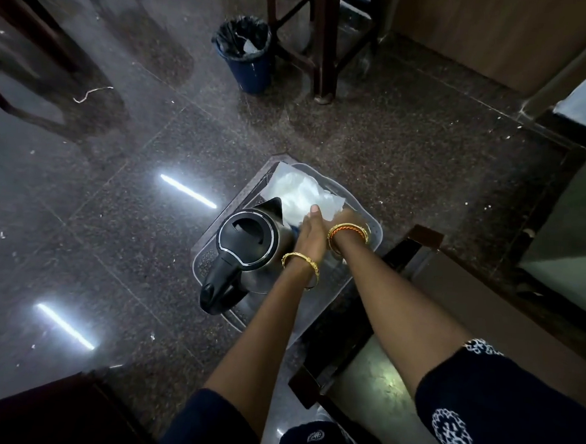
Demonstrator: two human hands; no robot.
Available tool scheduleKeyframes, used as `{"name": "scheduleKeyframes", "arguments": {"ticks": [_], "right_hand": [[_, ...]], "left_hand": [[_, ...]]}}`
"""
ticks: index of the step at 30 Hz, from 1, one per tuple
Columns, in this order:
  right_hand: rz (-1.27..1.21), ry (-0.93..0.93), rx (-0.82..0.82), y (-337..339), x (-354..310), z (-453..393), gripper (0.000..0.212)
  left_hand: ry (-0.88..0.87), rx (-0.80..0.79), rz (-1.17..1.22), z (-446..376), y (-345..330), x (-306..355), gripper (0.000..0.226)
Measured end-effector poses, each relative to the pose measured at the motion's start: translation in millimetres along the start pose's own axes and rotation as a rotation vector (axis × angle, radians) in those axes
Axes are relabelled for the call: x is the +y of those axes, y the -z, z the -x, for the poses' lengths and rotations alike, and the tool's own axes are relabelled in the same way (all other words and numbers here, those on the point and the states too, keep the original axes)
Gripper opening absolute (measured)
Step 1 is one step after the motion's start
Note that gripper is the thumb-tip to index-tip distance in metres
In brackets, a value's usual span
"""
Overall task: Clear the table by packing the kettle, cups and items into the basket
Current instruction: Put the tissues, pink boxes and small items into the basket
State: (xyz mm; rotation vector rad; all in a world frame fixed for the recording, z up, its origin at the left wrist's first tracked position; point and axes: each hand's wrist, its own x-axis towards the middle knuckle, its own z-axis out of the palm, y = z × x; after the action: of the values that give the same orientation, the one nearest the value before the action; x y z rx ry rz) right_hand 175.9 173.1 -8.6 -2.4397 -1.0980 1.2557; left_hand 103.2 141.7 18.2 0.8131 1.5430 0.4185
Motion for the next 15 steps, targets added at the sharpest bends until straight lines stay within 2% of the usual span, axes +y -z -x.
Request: {"name": "scheduleKeyframes", "arguments": {"ticks": [3, 6, 9, 11, 15], "right_hand": [[0.004, -0.088, -0.073, 9, 1, 0, 0.066], [-0.14, -0.135, -0.137, 13, 11, -1, 0.073], [-0.228, -0.011, -0.124, 16, 27, 7, 0.057], [-0.347, 0.087, 0.001, 21, 41, 18, 0.039], [-0.474, 0.14, 0.373, 34, 89, 49, 0.047]], "left_hand": [[0.025, -0.005, -0.003, -3, -2, 1, 0.077], [0.006, 0.042, -0.041, -3, -3, -1, 0.063], [-0.032, 0.132, -0.113, 5, -8, -4, 0.052], [-0.07, 0.204, -0.196, 15, -18, -5, 0.045], [-0.216, 0.322, -0.267, 45, -53, -15, 0.028]]}}
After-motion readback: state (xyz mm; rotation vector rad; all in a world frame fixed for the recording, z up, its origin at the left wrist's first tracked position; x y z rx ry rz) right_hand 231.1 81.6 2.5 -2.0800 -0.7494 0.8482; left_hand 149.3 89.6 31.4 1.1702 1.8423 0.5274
